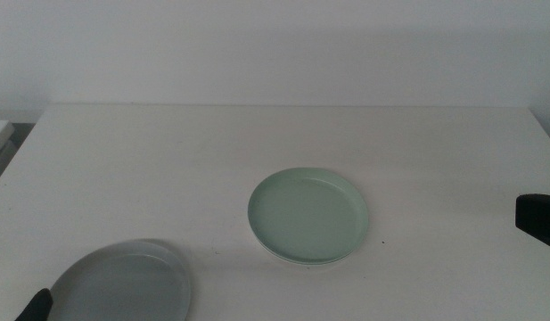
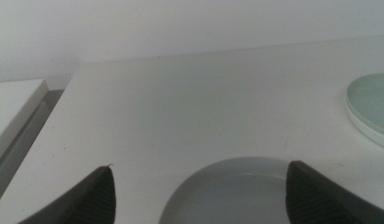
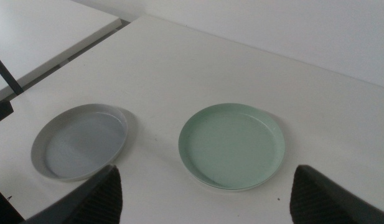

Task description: Stack the three bowls on top of each other.

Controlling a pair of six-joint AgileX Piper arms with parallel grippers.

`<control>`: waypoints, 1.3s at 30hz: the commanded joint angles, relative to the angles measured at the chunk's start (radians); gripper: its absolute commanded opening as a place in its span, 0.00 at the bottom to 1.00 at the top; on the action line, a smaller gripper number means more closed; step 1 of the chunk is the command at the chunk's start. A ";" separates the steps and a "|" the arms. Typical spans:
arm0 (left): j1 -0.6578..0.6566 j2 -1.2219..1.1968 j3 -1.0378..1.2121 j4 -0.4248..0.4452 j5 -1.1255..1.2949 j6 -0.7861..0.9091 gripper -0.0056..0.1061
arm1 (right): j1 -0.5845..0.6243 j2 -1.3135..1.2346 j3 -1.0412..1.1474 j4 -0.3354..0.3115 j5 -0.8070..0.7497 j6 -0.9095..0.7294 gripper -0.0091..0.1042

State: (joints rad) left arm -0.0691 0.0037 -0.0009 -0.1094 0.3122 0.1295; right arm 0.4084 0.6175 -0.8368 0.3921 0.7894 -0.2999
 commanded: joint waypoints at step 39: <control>0.191 1.398 -0.689 -0.100 0.420 0.055 0.89 | 0.000 -0.005 0.005 0.003 -0.002 -0.012 0.90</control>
State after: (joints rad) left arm 0.1195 1.3800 -0.6862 -0.2038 0.7626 0.1823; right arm 0.4084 0.6175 -0.8361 0.3960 0.7940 -0.2999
